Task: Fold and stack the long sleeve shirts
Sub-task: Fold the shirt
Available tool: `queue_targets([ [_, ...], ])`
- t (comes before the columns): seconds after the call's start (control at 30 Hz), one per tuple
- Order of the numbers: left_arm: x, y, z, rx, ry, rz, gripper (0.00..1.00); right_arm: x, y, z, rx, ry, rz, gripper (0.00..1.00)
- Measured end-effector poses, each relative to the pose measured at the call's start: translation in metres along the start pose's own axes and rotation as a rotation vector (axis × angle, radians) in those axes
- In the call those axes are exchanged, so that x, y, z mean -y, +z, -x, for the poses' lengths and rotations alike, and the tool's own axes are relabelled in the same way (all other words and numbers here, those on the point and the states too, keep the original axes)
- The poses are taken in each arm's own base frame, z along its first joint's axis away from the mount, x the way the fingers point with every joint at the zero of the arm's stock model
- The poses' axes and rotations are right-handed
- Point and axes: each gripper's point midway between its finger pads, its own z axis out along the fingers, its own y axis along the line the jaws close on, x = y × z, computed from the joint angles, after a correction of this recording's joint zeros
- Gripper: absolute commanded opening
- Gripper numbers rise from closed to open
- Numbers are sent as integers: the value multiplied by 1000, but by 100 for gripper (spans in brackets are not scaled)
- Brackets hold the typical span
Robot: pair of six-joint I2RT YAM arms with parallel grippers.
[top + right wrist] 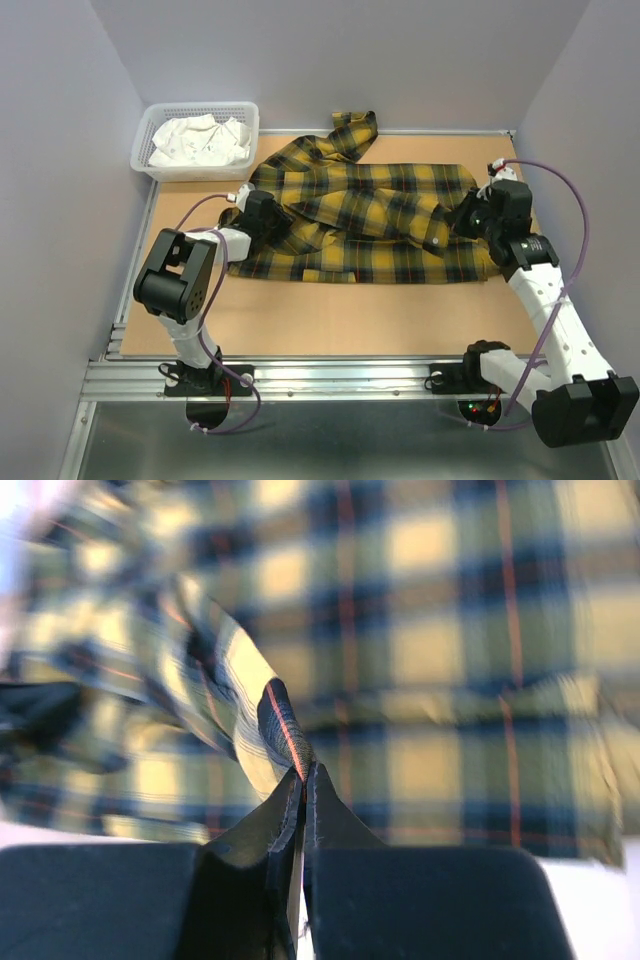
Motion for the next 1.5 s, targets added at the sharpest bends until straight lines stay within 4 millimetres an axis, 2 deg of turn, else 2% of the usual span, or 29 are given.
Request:
queue_targets([
  [0.07, -8, -2, -4, -12, -22, 13, 42, 21, 8, -21, -44, 0, -80, 1],
  [0.17, -15, -11, -7, -18, -41, 20, 42, 45, 19, -41, -98, -2, -176, 1],
  [0.33, -4, -29, 4, 12, -46, -19, 44, 68, 33, -53, -142, -5, -282, 1],
  [0.5, -5, -31, 7, 24, -28, -12, 44, 72, 27, -51, -149, -5, -317, 0],
  [0.73, -18, -31, 9, 35, 8, 37, 42, 70, 8, -15, -98, -33, -381, 0],
  [0.83, -23, -32, 10, 38, 16, 52, 41, 73, 1, -7, -83, -46, -411, 0],
  [1.03, -38, -36, 9, 32, 13, 93, 41, 91, -11, -17, -125, -61, -497, 1],
  [1.2, -37, -50, 13, 33, 32, 99, 44, 113, -19, -20, -146, -52, -596, 1],
  [1.33, -38, -66, 16, 33, 66, 116, 46, 128, -19, -23, -167, -50, -658, 1],
  [1.5, -40, -83, 25, 62, 118, 139, 47, 135, -12, -29, -202, -58, -689, 1],
])
